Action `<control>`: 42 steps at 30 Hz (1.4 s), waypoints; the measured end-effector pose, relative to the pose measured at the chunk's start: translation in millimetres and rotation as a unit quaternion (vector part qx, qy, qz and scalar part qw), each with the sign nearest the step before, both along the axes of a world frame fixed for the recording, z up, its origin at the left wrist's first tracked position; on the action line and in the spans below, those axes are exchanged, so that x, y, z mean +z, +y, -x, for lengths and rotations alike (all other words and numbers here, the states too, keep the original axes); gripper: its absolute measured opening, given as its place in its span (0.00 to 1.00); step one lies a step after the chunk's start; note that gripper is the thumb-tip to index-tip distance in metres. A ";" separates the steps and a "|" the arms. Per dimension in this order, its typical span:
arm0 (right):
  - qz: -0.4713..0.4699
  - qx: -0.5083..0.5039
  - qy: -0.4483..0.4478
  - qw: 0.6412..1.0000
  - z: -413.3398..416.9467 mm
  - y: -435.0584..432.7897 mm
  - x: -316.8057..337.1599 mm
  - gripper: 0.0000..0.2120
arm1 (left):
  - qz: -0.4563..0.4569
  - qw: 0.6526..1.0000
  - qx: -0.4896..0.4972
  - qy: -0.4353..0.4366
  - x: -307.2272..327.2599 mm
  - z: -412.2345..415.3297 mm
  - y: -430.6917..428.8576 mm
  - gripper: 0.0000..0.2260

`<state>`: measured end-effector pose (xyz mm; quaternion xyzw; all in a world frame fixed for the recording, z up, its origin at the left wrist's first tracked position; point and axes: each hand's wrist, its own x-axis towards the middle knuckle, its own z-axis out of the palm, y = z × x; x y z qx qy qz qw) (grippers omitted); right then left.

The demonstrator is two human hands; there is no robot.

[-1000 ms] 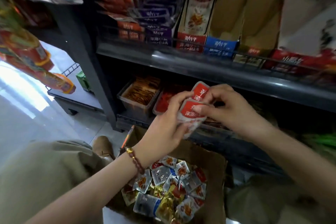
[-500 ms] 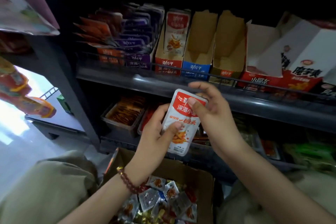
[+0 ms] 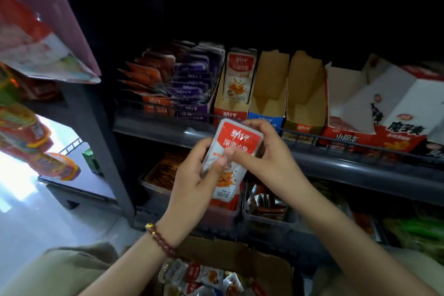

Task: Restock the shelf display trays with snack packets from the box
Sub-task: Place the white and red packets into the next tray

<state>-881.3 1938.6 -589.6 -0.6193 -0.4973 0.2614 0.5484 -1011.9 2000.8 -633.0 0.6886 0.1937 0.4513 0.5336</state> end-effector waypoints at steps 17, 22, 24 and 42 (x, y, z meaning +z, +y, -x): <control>-0.307 -0.179 -0.154 0.922 -75.8 80.0 72.5 0.11 | -0.422 0.875 0.162 0.173 3.6 -40.4 67.1 0.16; -0.253 -0.189 -0.151 0.937 -81.6 113.8 59.8 0.10 | -0.455 0.810 0.226 0.293 -15.9 -46.4 77.9 0.21; -0.253 -0.210 -0.119 0.937 -82.6 118.1 48.9 0.09 | -0.463 0.800 0.230 0.306 -18.7 -47.9 79.0 0.22; -0.082 -0.248 -0.301 0.917 -84.2 152.7 24.7 0.12 | -0.438 0.844 0.147 0.272 -11.9 -41.2 96.9 0.20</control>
